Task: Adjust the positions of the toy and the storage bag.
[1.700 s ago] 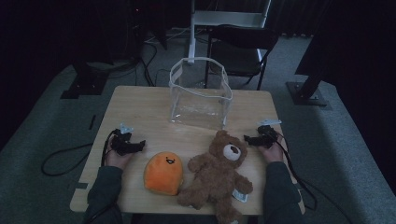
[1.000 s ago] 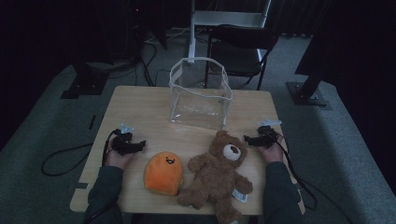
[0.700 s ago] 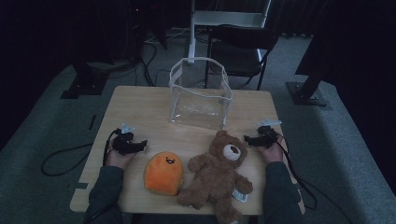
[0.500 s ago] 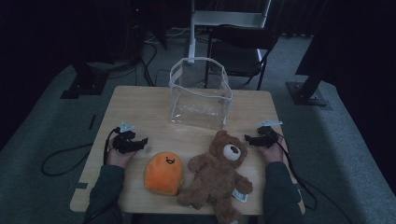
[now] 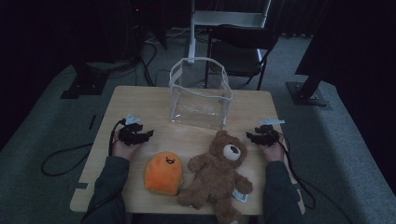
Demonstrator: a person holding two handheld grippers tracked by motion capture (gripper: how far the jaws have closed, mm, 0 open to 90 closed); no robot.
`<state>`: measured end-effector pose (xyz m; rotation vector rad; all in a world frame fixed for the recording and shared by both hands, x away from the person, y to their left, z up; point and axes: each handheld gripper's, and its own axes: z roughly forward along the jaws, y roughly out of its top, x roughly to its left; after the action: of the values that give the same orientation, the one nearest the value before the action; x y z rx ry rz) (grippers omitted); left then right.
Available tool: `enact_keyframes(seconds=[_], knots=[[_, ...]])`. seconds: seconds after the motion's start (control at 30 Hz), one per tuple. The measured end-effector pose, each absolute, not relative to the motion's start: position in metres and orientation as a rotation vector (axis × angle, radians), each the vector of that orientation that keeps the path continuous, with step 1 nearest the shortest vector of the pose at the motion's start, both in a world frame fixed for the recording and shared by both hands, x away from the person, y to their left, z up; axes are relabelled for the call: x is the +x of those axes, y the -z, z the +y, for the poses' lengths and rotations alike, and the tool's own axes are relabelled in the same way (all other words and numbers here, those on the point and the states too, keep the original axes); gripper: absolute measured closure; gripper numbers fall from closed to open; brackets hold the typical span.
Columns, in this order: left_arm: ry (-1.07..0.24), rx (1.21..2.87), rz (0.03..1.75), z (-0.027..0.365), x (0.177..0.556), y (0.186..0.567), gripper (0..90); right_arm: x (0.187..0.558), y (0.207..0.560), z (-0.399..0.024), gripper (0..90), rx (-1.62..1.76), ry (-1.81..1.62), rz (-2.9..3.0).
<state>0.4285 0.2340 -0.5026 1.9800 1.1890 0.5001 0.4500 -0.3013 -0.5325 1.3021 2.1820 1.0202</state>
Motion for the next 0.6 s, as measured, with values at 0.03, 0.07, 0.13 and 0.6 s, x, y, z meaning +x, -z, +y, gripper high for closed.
enact_keyframes(seconds=[0.03,0.07,0.13,0.6], knots=[[-0.502,1.983,1.18,0.232,0.43,0.501,40.2,0.45,0.532,-0.3,46.1,1.297,-1.018,2.187],[-0.502,1.983,1.18,0.232,0.43,0.501,40.4,0.45,0.532,-0.3,46.1,1.297,-1.018,2.187],[-0.503,1.98,1.162,0.228,0.434,0.496,40.9,0.449,0.528,-0.296,49.0,1.28,-1.031,2.19],[-0.531,1.976,1.072,0.204,0.459,0.465,46.2,0.448,0.502,-0.276,58.3,1.206,-1.157,2.197]])
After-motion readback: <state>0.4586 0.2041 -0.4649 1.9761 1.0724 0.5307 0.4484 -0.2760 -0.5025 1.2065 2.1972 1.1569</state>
